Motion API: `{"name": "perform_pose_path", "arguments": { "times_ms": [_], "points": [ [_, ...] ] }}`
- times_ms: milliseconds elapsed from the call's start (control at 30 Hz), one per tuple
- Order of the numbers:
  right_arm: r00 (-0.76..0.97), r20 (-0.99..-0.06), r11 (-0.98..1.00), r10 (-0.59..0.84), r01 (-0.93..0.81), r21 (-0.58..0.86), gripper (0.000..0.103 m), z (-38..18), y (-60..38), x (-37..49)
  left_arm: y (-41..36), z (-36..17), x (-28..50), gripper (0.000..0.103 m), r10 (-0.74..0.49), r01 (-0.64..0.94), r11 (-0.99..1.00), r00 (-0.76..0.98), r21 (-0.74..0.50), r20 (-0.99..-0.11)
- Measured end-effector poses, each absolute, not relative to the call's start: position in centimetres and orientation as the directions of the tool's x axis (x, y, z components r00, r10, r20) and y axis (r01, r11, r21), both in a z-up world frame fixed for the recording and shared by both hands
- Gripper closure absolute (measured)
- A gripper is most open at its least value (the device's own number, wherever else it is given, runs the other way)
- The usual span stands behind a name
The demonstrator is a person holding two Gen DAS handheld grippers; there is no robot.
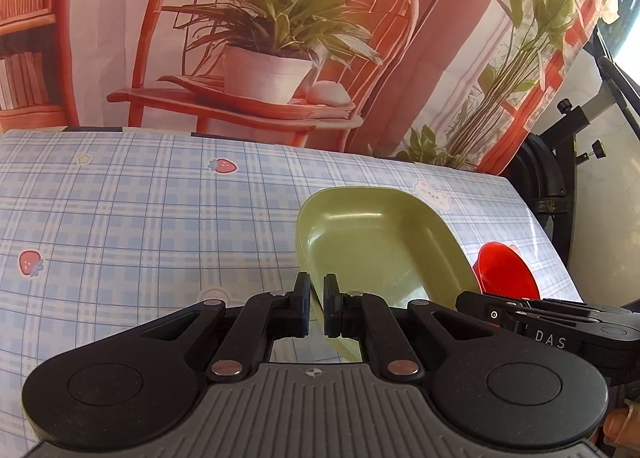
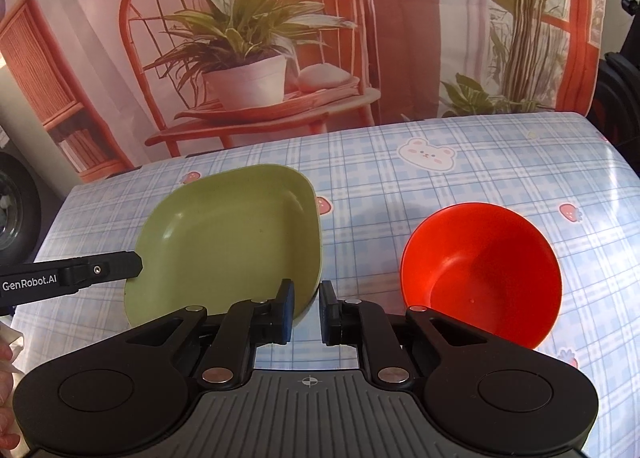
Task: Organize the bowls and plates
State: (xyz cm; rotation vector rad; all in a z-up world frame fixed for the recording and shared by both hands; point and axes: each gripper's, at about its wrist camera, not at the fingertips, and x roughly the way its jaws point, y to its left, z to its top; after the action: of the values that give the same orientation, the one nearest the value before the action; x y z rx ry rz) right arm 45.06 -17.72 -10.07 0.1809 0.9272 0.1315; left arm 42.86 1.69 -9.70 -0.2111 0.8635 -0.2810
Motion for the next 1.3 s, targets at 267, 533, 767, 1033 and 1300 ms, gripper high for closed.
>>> {"name": "perform_pose_path", "arguments": {
  "times_ms": [267, 533, 767, 1033, 1300],
  "points": [
    [0.686, -0.692, 0.965, 0.225, -0.061, 0.254, 0.091, -7.0, -19.3, 39.0, 0.0, -6.1, 36.5, 0.096, -0.3, 0.194, 0.953, 0.696, -0.232, -0.652],
    [0.716, -0.647, 0.948, 0.262, -0.066, 0.311, 0.091, -6.7, -22.9, 32.2, -2.8, -5.2, 31.4, 0.096, -0.324, 0.211, 0.945, 0.71, -0.25, -0.625],
    [0.732, -0.641, 0.945, 0.232, -0.013, 0.327, 0.09, -7.7, -26.1, 26.5, -6.1, -6.0, 28.0, 0.096, -0.384, 0.266, 0.923, 0.689, -0.278, -0.614],
    [0.727, -0.653, 0.942, 0.213, 0.025, 0.335, 0.09, -9.0, -28.4, 22.2, -7.7, -8.2, 26.2, 0.096, -0.423, 0.295, 0.906, 0.64, -0.304, -0.642],
    [0.707, -0.675, 0.928, 0.212, 0.072, 0.366, 0.091, -10.9, -29.2, 20.8, -8.0, -10.3, 24.9, 0.096, -0.416, 0.282, 0.909, 0.615, -0.306, -0.67]
  ]
}}
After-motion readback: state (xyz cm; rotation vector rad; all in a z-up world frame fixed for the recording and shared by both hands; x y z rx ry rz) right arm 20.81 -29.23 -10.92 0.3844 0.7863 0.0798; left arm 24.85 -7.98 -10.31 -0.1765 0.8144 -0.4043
